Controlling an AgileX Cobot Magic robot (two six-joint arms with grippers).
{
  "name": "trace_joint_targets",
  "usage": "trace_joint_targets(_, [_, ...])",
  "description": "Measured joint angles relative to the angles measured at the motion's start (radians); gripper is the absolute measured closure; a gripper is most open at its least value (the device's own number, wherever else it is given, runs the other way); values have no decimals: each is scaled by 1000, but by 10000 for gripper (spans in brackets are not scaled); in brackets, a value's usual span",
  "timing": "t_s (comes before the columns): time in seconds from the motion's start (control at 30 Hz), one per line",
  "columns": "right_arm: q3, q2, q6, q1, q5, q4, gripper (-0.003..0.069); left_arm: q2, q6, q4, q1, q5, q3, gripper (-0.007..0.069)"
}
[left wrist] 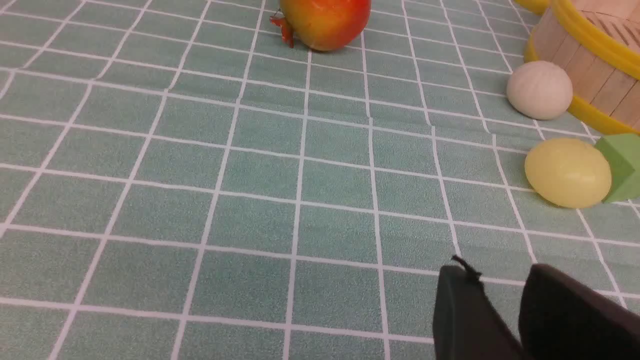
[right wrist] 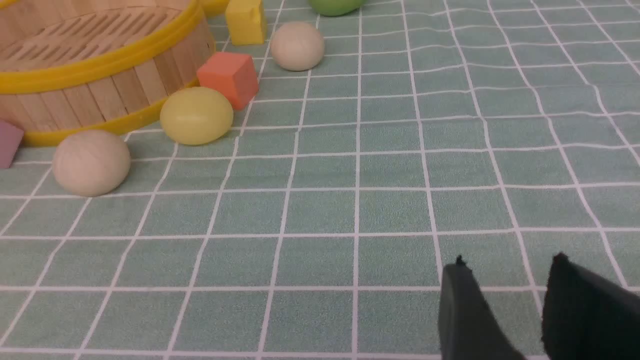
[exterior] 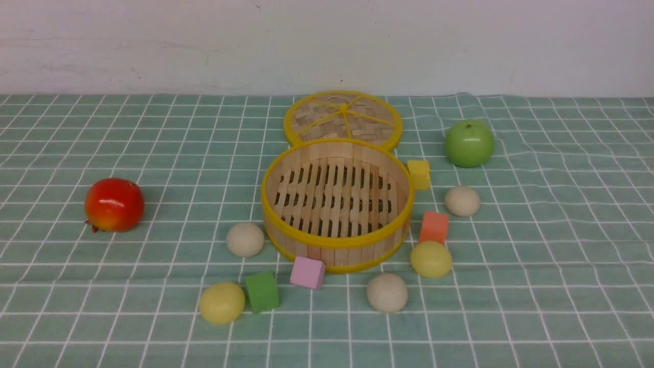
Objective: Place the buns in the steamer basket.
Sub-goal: Use the left arm to grab a steamed stuffed bun
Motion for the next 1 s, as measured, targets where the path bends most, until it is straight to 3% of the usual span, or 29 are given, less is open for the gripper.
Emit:
trace_joint_targets(0.87, [0,0,0,0,0,0,419,0,0,0,0,0,0,441])
trace_joint_targets(1.0, [0,0,0,0,0,0,419,0,-25,-37,0,-61,0,440])
